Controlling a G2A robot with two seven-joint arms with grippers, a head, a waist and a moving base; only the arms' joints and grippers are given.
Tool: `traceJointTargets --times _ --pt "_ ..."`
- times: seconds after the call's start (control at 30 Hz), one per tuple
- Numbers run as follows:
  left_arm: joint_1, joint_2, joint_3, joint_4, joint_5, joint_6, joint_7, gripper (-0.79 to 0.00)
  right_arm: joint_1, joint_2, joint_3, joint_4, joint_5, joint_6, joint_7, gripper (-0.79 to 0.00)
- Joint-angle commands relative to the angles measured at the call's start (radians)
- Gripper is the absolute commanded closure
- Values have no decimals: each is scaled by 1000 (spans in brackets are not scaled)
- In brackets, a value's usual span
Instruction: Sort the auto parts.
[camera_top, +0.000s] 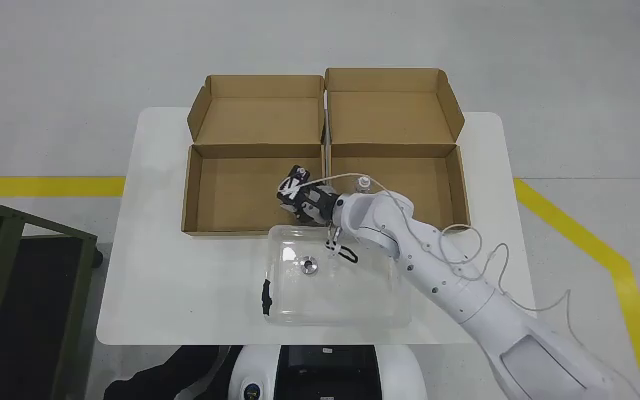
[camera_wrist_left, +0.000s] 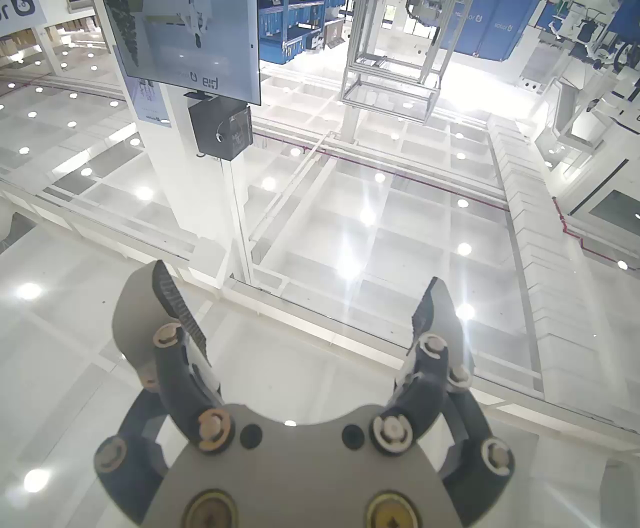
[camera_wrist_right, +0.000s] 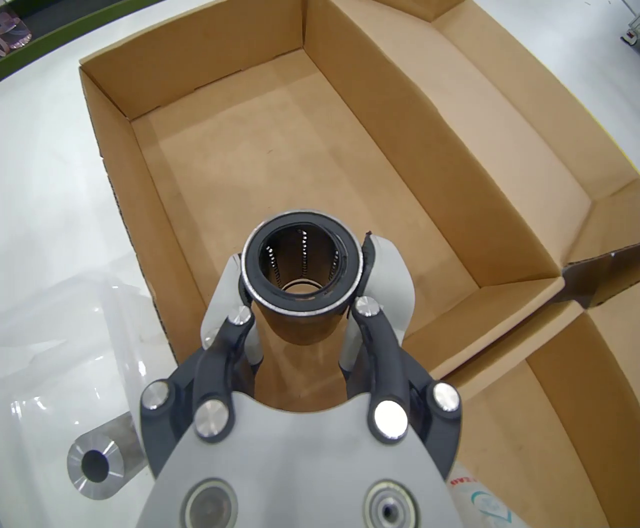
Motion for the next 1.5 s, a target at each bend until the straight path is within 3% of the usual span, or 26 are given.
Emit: traceJointTargets --times 0.0,0.17,0.33,0.37,0.4,0.43,0.57,0.9,1.47 --pt "0 0 0 0 0 0 0 -785 6 -4 0 14 -2 -8 5 -268" --pt "0 0 0 0 0 0 0 -785 9 -13 0 34 -2 -23 12 -292" --pt "0 0 0 0 0 0 0 -785 8 -19 6 42 -3 -32 17 -382" --pt "0 0 0 0 0 0 0 -785 8 -20 7 42 -4 -33 18 -456" --pt "0 0 0 0 0 0 0 -785 8 -21 9 43 -5 -33 20 -631" --pt "0 0 0 0 0 0 0 -785 9 -22 12 39 -5 -33 23 -686" --pt "0 0 0 0 0 0 0 -785 8 -23 36 0 -12 -18 18 -785" --pt "0 0 0 0 0 0 0 -785 -63 2 131 -211 -34 -40 -4 -785" --pt "0 0 0 0 0 0 0 -785 -375 78 227 -566 -202 -242 47 -785"
